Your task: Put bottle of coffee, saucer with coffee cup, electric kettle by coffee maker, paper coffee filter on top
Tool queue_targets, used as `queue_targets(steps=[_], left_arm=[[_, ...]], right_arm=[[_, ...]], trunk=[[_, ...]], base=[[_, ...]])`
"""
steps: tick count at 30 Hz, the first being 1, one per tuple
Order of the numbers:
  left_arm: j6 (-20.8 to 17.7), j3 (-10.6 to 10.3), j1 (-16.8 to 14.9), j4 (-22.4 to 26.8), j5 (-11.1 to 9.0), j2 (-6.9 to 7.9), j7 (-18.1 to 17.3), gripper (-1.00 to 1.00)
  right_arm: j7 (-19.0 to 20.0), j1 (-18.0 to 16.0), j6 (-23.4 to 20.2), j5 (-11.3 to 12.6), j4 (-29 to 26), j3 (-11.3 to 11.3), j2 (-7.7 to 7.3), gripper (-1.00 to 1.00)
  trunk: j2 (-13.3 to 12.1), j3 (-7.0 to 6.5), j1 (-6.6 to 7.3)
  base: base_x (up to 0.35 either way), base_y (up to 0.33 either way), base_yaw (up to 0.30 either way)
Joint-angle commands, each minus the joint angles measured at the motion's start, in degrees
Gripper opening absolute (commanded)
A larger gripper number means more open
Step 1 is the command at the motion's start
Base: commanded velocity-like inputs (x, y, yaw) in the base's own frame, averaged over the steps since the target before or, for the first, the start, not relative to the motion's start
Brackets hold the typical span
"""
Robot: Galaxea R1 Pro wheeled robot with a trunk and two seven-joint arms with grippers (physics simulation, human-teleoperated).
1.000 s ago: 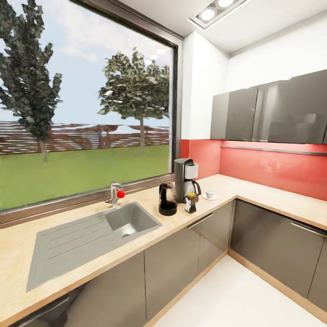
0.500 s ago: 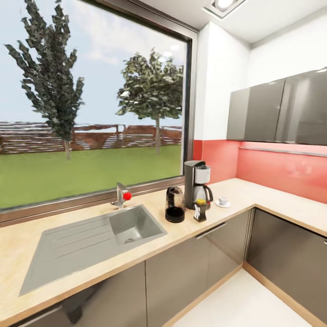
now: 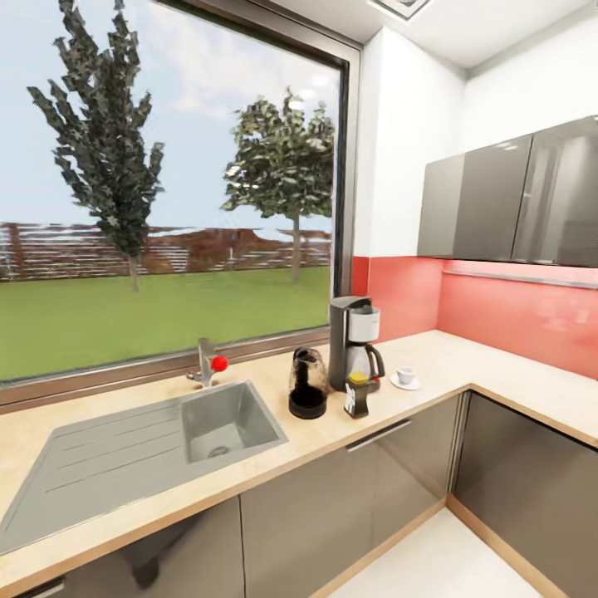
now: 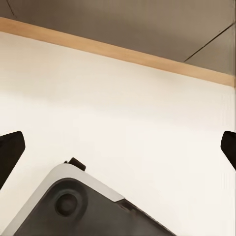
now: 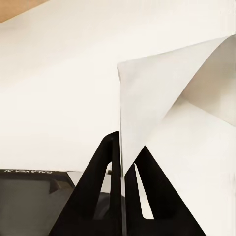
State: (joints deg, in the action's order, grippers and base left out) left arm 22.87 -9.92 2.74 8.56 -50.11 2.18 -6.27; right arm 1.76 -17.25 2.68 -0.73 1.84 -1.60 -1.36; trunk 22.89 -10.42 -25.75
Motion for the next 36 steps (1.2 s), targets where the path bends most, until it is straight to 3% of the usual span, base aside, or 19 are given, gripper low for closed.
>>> queue_targets(steps=[1, 9, 36], left_arm=[[0.15, -0.37, 0.05, 0.06, -0.61, 0.03, -0.21, 1.0], [0.16, -0.45, 0.06, 0.06, -0.61, -0.24, -0.22, 1.0], [0.16, -0.48, 0.06, -0.2, -0.61, -0.36, -0.19, 1.0]], right_arm=[[0.2, -0.06, 0.23, 0.0, 0.19, -0.15, -0.01, -1.0], [0.16, -0.06, 0.2, 0.0, 0.18, -0.16, -0.01, -1.0], [0.02, -0.06, 0.31, 0.02, 0.2, -0.13, -0.11, -1.0]], trunk=[[0.03, 0.01, -0.03], [0.03, 0.01, -0.03], [0.03, 0.01, -0.03]], base=[[0.127, -0.306, 0.002], [0.11, -0.309, 0.053], [0.102, -0.312, 0.288]])
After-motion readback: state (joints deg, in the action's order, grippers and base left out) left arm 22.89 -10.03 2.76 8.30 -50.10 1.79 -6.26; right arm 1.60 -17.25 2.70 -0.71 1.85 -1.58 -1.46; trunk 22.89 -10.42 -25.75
